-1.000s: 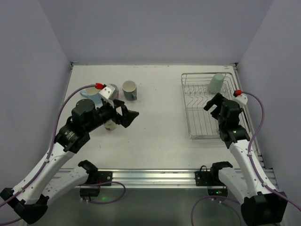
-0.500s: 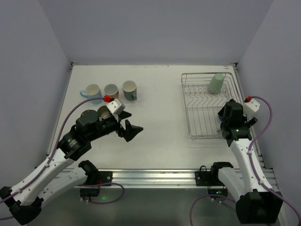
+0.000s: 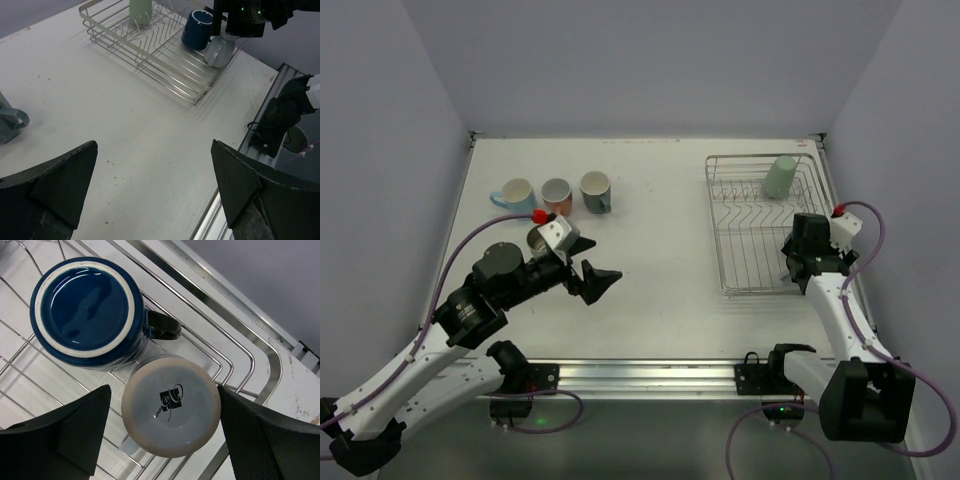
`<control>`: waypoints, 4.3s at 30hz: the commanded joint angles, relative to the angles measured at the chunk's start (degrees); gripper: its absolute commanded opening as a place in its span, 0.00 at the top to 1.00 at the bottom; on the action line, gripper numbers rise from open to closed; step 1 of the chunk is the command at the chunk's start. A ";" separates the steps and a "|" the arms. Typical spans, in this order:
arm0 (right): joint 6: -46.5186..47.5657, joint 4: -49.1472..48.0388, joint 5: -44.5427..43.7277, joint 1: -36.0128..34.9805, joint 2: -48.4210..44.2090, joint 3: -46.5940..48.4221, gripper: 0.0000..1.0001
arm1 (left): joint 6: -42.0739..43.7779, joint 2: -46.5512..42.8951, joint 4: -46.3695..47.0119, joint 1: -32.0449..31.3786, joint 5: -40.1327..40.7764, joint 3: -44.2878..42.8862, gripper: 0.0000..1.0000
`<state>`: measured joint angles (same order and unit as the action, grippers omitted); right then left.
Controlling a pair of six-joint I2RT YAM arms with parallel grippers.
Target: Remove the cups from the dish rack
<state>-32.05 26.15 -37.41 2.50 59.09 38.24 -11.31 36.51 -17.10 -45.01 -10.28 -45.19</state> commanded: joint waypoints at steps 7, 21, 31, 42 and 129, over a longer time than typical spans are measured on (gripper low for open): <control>-0.91 1.09 3.48 0.57 2.17 2.10 0.14 | 1.12 -0.21 0.67 -0.51 1.93 0.19 0.00; 0.32 0.83 9.27 0.31 -11.71 4.30 0.88 | 0.94 4.44 0.67 -0.42 2.37 -0.25 0.00; -1.87 -5.31 24.82 0.31 -21.38 3.77 0.93 | -3.71 10.59 2.51 -0.43 -1.49 -3.67 0.01; -11.62 -26.13 58.04 0.22 -26.31 -3.86 0.94 | -18.91 22.54 22.96 -0.43 -6.85 -2.45 0.04; -5.30 -26.34 50.34 -18.41 -19.98 -6.69 0.01 | 3.84 86.72 -19.90 7.66 25.05 -66.34 0.44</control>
<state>-39.46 -3.20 18.20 -15.81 38.98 26.96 -8.78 126.85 -38.00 -37.76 14.98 -109.21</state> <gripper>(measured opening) 0.989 0.518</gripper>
